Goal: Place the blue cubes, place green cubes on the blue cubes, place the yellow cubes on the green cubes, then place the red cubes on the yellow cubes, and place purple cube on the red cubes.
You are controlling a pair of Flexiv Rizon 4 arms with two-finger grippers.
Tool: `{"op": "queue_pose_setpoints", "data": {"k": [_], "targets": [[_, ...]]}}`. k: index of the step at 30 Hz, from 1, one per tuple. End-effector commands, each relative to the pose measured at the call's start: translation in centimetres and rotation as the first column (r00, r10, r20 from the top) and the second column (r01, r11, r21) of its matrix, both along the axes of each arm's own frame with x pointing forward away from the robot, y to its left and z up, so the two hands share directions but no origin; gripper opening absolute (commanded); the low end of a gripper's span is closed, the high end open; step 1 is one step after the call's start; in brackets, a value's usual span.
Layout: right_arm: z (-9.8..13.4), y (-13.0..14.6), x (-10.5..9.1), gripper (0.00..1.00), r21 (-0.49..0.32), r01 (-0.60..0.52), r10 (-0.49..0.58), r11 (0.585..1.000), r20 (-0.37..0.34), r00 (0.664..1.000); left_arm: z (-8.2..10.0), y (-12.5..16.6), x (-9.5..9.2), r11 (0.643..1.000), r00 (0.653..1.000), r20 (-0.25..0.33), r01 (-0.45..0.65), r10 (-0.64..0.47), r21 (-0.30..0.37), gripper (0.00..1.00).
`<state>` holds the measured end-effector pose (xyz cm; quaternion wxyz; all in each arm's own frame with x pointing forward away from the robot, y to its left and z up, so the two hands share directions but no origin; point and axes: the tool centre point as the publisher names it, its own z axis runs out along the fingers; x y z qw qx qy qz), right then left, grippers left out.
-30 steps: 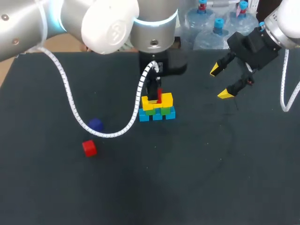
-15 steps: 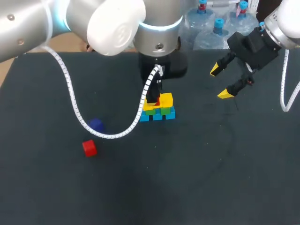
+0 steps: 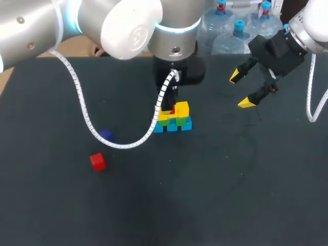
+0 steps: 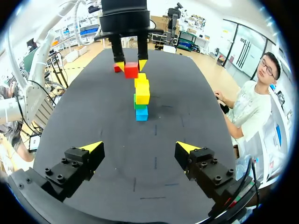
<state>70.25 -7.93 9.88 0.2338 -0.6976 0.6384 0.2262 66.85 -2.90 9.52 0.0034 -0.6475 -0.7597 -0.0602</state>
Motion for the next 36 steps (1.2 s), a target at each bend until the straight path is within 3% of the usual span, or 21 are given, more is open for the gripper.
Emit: {"op": "queue_pose_setpoints", "data": {"k": [1,36], "targets": [[0.0,0.0,0.0,1.0,0.001,-0.001,0.001,1.0,0.001,1.0,0.0,-0.3,0.7,1.0,1.0,-0.01,0.003,-0.003,0.009,0.0],[0.0,0.0,0.0,1.0,0.001,-0.001,0.001,1.0,0.001,1.0,-0.9,0.2,1.7,1.0,0.999,-0.037,-0.004,0.005,0.003,0.0]]}}
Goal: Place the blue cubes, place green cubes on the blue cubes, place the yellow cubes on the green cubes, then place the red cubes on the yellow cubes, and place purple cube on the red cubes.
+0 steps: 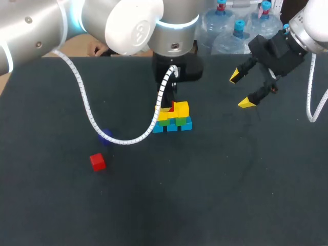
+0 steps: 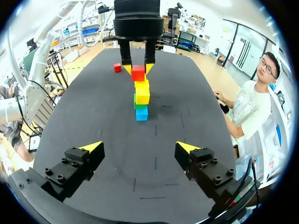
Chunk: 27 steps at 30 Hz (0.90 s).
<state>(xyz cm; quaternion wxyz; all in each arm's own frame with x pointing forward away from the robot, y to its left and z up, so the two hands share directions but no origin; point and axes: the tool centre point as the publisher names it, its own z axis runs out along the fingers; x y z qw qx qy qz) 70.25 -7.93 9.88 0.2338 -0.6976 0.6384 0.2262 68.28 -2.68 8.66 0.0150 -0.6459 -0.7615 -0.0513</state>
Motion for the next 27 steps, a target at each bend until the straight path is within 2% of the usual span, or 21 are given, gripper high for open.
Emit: {"op": "queue_pose_setpoints", "data": {"k": [1,27], "targets": [[-0.01,0.0,-0.01,1.0,0.001,-0.001,0.001,1.0,0.001,1.0,0.0,-0.02,0.3,1.0,1.0,-0.008,0.001,-0.001,0.001,0.0],[-0.01,0.0,-0.01,1.0,0.001,-0.001,0.001,1.0,0.001,1.0,-0.39,0.28,0.85,1.0,1.0,-0.006,0.004,-0.004,-0.007,0.0]]}}
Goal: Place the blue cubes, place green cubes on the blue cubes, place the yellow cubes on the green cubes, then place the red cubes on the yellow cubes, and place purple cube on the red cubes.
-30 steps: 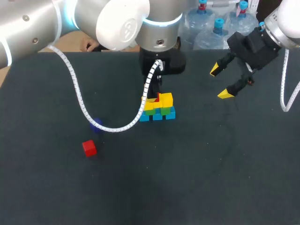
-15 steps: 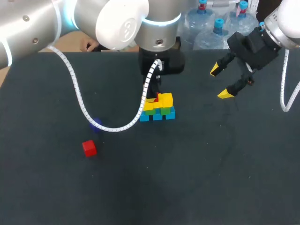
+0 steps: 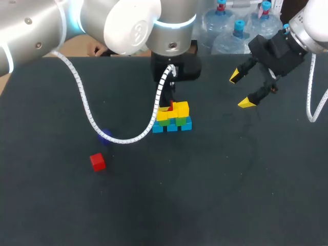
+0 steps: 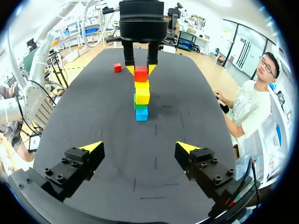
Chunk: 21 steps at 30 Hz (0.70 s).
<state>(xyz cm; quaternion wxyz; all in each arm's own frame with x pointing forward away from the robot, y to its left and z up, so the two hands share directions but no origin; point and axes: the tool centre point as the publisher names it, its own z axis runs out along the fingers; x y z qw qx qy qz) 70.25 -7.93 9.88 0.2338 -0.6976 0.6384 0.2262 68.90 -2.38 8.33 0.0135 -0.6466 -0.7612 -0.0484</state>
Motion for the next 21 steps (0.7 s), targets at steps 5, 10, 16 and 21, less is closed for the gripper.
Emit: {"op": "queue_pose_setpoints", "data": {"k": [5,10,16,21], "targets": [[-0.01,0.0,-0.01,1.0,0.001,-0.001,0.001,1.0,0.001,1.0,-0.11,0.09,0.04,1.0,1.0,-0.004,0.0,-0.001,-0.004,0.46],[-0.01,0.0,-0.01,1.0,0.001,-0.001,0.001,1.0,0.001,1.0,-0.06,0.31,-0.08,1.0,1.0,0.001,-0.009,0.009,-0.009,1.0],[-0.01,0.0,-0.01,1.0,0.001,-0.001,0.001,1.0,0.001,1.0,0.1,0.3,0.04,1.0,1.0,0.017,-0.006,0.006,-0.024,1.0],[-0.01,0.0,-0.01,1.0,0.001,-0.001,0.001,1.0,0.001,1.0,0.7,-0.11,0.27,0.999,0.998,0.066,0.021,-0.018,-0.048,1.0]]}}
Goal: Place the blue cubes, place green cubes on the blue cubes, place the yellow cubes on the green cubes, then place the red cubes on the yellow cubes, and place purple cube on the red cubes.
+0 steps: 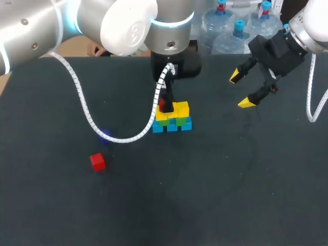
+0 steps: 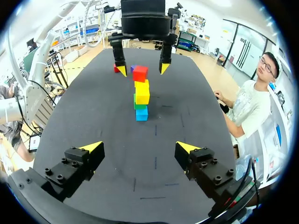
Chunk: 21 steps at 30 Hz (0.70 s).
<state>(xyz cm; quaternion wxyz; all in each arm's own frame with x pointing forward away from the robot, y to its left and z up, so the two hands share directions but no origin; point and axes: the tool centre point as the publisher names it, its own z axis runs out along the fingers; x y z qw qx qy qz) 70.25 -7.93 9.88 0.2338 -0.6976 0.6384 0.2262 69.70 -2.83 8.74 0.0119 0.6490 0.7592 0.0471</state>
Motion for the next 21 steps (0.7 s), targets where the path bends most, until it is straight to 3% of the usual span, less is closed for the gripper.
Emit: {"op": "queue_pose_setpoints", "data": {"k": [1,8,20,21], "targets": [[0.0,0.0,0.0,1.0,0.001,-0.001,0.001,1.0,0.001,1.0,0.4,0.3,-0.5,1.0,0.999,0.038,0.013,-0.013,-0.012,1.0],[0.0,0.0,0.0,1.0,0.001,-0.001,0.001,1.0,0.001,1.0,1.3,0.6,-0.7,1.0,0.994,0.112,-0.003,0.004,-0.011,1.0],[0.0,0.0,0.0,1.0,0.001,-0.001,0.001,1.0,0.001,1.0,2.9,1.3,-1.0,1.0,0.982,0.188,-0.007,0.011,-0.021,1.0],[0.0,0.0,0.0,1.0,0.001,-0.001,0.001,1.0,0.001,1.0,2.9,1.4,-1.0,1.0,0.981,0.192,-0.005,0.009,-0.019,0.81]]}}
